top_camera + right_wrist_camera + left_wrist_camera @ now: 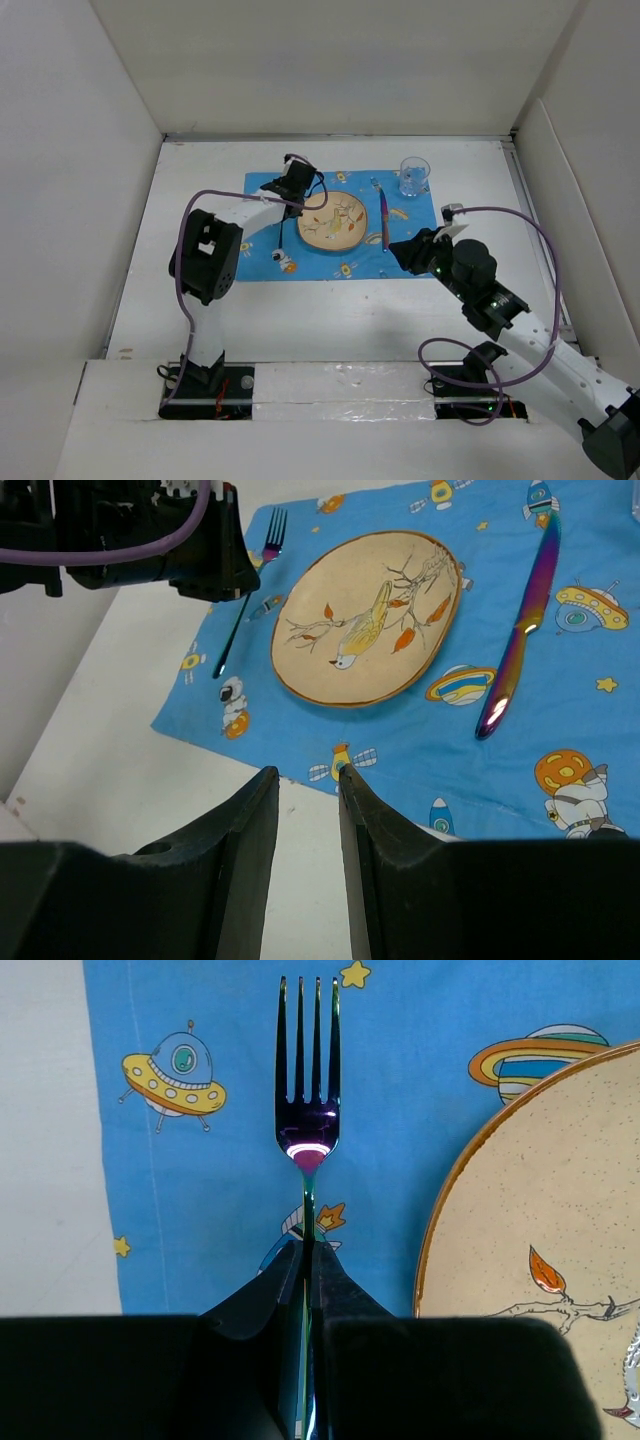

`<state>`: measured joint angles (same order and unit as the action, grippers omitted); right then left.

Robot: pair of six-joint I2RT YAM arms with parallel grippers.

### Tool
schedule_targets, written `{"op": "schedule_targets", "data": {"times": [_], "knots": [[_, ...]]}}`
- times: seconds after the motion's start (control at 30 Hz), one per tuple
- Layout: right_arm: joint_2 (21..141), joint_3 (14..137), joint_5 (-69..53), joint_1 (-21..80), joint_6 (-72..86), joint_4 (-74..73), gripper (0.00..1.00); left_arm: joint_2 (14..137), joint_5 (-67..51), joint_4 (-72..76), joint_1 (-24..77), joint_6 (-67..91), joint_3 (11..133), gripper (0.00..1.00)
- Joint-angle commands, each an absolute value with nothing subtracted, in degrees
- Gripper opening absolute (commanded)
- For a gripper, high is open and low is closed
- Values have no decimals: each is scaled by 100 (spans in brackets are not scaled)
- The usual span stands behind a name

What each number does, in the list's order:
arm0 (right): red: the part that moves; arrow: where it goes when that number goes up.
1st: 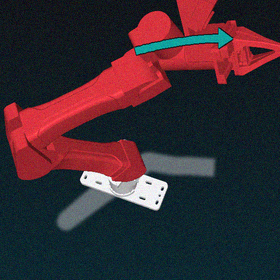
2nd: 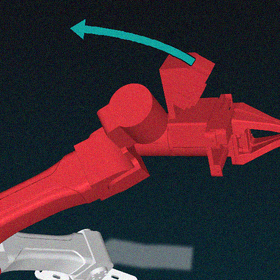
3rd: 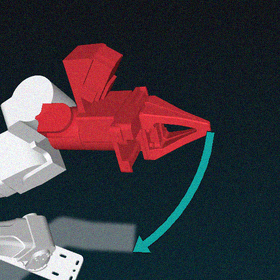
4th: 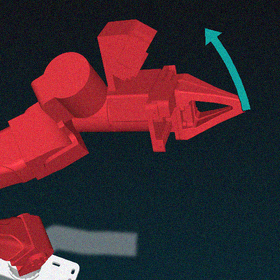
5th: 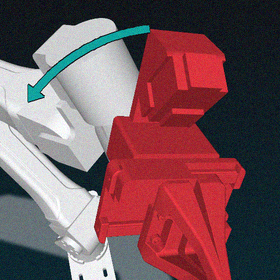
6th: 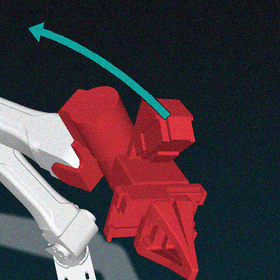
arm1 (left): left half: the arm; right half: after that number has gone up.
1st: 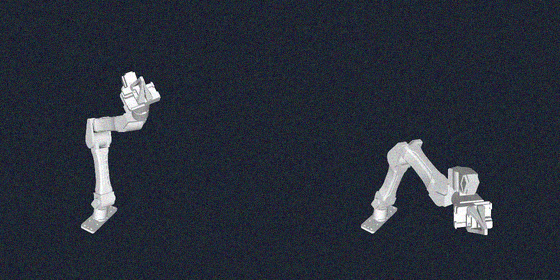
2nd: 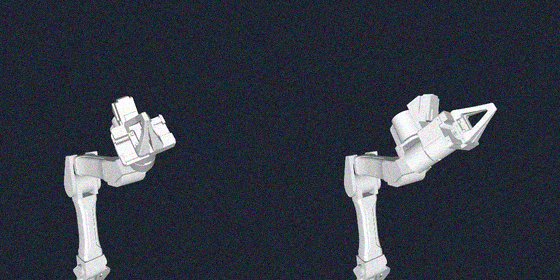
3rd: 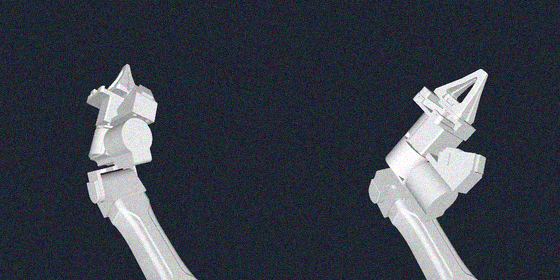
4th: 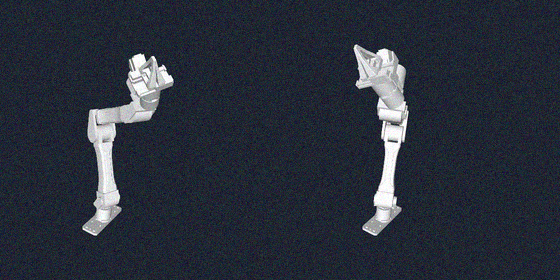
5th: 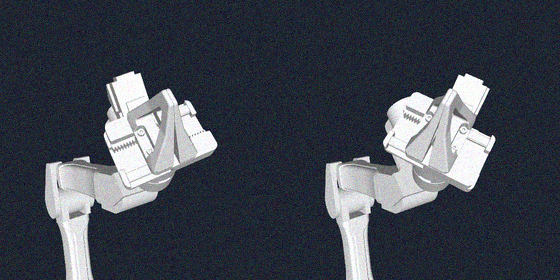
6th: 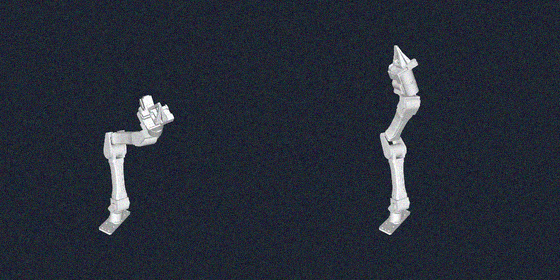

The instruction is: Set the dinner table for one person

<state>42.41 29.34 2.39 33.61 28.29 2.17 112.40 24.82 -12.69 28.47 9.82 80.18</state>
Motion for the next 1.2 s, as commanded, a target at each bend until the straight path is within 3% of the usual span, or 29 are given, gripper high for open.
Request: {"op": "schedule_targets", "data": {"times": [0.0, 0.77, 0.83, 0.87, 1.03, 1.17], "knots": [[4192, 3032, 465, 3480, 2786, 519, 36, 11320, 2452, -1055, 2856, 1116, 8244, 0], [4315, 3067, 615, 3586, 2769, 527, 36, 11927, 2663, -1186, 2856, 1318, 8385, 0], [4324, 3067, 624, 3586, 2769, 536, 36, 11909, 2733, -1230, 2856, 1336, 8385, 5], [4316, 3076, 607, 3586, 2751, 527, 36, 11866, 2751, -1257, 2856, 1345, 8385, 17], [4333, 3076, 642, 3586, 2751, 527, 36, 11760, 2751, -1344, 2856, 1327, 8481, 24], [4342, 3076, 712, 3586, 2760, 527, 36, 11550, 2786, -1590, 2856, 1353, 8639, 38]]}}
